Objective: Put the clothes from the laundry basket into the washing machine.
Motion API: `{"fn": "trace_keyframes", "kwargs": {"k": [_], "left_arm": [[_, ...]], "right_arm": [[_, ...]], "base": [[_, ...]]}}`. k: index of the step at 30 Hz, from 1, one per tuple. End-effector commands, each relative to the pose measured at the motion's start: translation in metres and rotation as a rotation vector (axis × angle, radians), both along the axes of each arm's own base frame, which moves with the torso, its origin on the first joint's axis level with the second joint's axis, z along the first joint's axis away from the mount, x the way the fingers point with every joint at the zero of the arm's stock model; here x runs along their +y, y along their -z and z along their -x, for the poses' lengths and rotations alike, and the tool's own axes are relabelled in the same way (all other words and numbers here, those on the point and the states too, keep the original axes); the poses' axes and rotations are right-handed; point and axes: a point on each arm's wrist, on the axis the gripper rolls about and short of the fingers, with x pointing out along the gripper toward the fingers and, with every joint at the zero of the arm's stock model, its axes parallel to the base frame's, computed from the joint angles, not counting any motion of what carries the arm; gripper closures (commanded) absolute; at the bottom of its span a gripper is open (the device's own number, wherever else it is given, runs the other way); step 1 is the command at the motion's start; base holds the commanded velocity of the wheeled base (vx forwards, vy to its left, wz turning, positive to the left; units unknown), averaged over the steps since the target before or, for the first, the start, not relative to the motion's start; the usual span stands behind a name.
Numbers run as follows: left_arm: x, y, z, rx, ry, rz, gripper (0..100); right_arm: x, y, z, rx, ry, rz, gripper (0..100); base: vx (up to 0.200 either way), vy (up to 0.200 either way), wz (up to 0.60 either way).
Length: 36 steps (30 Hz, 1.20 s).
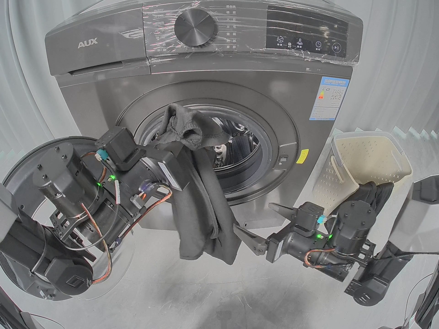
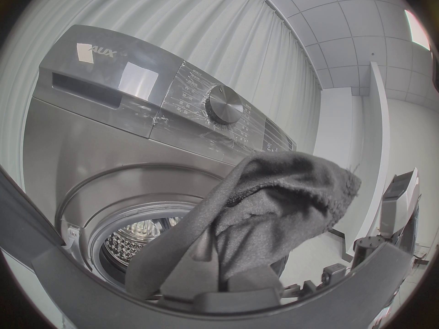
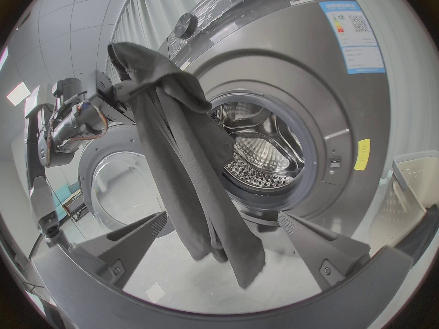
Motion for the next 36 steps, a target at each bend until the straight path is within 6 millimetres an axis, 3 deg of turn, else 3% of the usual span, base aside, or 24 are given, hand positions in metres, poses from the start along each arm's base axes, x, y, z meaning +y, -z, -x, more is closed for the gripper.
{"fn": "trace_keyframes", "kwargs": {"k": [1,8,19,25,36], "left_arm": [[-0.003,-0.003,-0.001,-0.011,0.01,0.005,100],[-0.005,-0.002,-0.001,-0.01,0.016,0.004,100],[-0.011,-0.001,0.002,-0.006,0.036,0.002,100],[-0.011,-0.001,0.002,-0.01,0.035,-0.002,100],[-0.011,-0.006,0.003,-0.026,0.036,0.008,100]], "right_arm": [[0.027,0.023,-0.027,0.002,-0.016,0.0,0],[0.046,0.03,-0.045,-0.023,-0.054,-0.027,0],[0.073,0.035,-0.05,-0.056,-0.103,-0.054,0],[0.076,0.035,-0.048,-0.057,-0.154,-0.062,0],[0.089,0.054,-0.059,-0.06,-0.159,-0.053,0]], "base": [[0.0,0.0,0.0],[0.0,0.0,0.0],[0.0,0.0,0.0],[0.0,0.0,0.0],[0.0,0.0,0.0]]}}
